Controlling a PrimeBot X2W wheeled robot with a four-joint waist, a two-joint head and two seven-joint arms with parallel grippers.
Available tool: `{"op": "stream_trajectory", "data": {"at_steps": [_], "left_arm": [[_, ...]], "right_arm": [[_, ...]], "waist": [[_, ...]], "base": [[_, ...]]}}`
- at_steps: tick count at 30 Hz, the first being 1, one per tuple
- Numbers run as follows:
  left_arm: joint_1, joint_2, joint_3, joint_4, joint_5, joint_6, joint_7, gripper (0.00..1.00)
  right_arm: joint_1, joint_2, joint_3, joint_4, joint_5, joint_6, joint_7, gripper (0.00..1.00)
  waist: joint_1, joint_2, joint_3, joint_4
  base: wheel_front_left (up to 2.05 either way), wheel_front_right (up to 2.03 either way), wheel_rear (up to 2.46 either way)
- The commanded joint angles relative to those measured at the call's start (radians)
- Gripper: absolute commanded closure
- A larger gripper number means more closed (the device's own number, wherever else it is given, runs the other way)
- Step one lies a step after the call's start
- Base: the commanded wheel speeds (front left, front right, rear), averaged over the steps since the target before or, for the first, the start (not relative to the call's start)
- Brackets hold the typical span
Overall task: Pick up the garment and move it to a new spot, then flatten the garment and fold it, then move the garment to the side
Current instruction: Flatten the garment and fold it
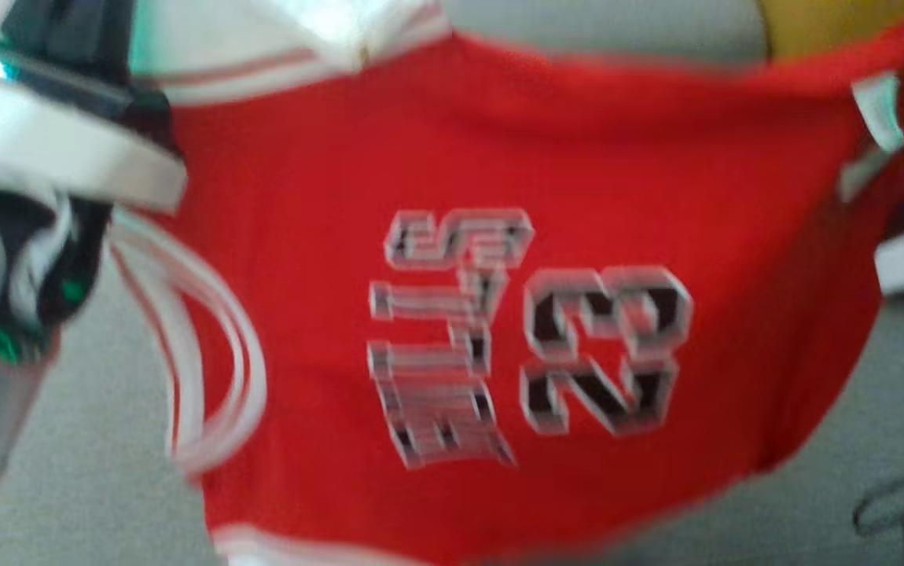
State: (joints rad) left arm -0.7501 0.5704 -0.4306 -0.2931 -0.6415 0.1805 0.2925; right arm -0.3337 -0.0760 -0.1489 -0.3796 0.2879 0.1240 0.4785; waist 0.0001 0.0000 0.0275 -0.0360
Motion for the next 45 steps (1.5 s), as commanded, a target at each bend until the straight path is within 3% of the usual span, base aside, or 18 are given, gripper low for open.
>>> {"op": "stream_trajectory", "data": {"at_steps": [1, 10, 16, 19, 27, 33, 39, 45], "left_arm": [[-0.128, 0.027, 0.043, 0.026, 0.015, -0.016, 0.003, 1.0], [-0.501, -0.105, 0.007, 0.426, 0.09, -0.089, -0.115, 1.0], [-0.643, -0.199, -0.005, 0.637, 0.11, -0.112, -0.229, 1.0], [-0.679, -0.233, -0.032, 0.73, 0.125, -0.146, -0.288, 1.0], [-0.618, -0.299, -0.078, 0.926, 0.124, -0.221, -0.461, 1.0], [-0.496, -0.334, -0.071, 0.988, 0.081, -0.257, -0.534, 1.0], [-0.335, -0.32, -0.036, 0.907, 0.077, -0.273, -0.553, 1.0], [-0.076, -0.295, 0.044, 0.712, 0.106, -0.26, -0.554, 1.0]], "right_arm": [[-0.122, -0.03, 0.04, 0.022, -0.026, 0.007, -0.012, 1.0], [-0.637, -0.098, 0.118, 0.526, -0.196, 0.007, -0.197, 1.0], [-0.869, -0.076, 0.094, 0.795, -0.331, 0.007, -0.338, 1.0], [-0.944, -0.057, 0.062, 0.924, -0.4, 0.007, -0.419, 1.0], [-0.918, -0.008, -0.051, 1.177, -0.492, 0.007, -0.616, 1.0], [-0.847, 0.007, -0.074, 1.3, -0.499, 0.007, -0.707, 1.0], [-0.757, 0.019, -0.075, 1.313, -0.43, 0.007, -0.738, 1.0], [-0.587, 0.025, -0.046, 1.187, -0.311, 0.007, -0.74, 1.0]], "waist": [[-0.0001, 0.0, 0.095, -0.01], [-0.0001, 0.0, 0.264, 0.005], [-0.0001, 0.0, 0.316, 0.041], [-0.0001, 0.0, 0.364, 0.069], [-0.0001, 0.0, 0.488, 0.109], [-0.0001, 0.0, 0.515, 0.115], [-0.0001, 0.0, 0.499, 0.108], [-0.0001, 0.0, 0.443, 0.104]], "base": [[0.0, 0.0, 0.0], [0.0, 0.0, 0.0], [0.0, 0.0, 0.0], [0.0, 0.0, 0.0], [0.0, 0.0, 0.0], [0.0, 0.0, 0.0], [0.0, 0.0, 0.0], [0.0, 0.0, 0.0]]}}
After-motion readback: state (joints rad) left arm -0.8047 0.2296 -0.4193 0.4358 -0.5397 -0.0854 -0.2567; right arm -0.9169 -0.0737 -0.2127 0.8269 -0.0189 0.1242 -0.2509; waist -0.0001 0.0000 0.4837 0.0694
